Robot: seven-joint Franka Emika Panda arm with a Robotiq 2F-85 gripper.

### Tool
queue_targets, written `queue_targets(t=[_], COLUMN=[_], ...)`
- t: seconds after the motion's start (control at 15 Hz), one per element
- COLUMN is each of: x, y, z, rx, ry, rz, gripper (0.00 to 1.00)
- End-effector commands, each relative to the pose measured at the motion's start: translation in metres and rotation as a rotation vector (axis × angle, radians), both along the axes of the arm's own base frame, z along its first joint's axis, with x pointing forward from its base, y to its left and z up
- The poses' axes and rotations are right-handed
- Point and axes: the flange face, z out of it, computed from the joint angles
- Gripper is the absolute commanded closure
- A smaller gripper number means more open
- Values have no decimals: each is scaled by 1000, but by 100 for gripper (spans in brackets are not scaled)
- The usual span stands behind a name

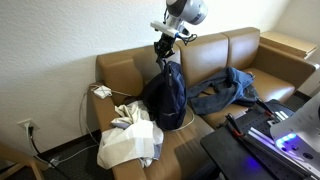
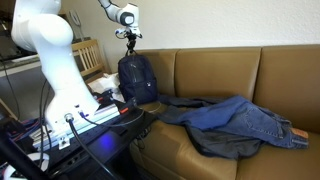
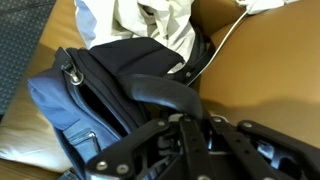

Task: Arrange the cloth and the bags on the table

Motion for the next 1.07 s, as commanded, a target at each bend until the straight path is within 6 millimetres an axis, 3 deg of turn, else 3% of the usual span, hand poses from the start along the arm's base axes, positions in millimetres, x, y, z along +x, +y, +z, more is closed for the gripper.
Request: queue_targets(t=[0.0,0.2,0.47,1.0], x=[40,73,93,123], y=[41,65,86,88], z=[5,-4,-24,-36], rx=[95,136,133,250], ry=[-160,-269,-396,-463], rz=[13,20,101,79], gripper=[98,98,98,98])
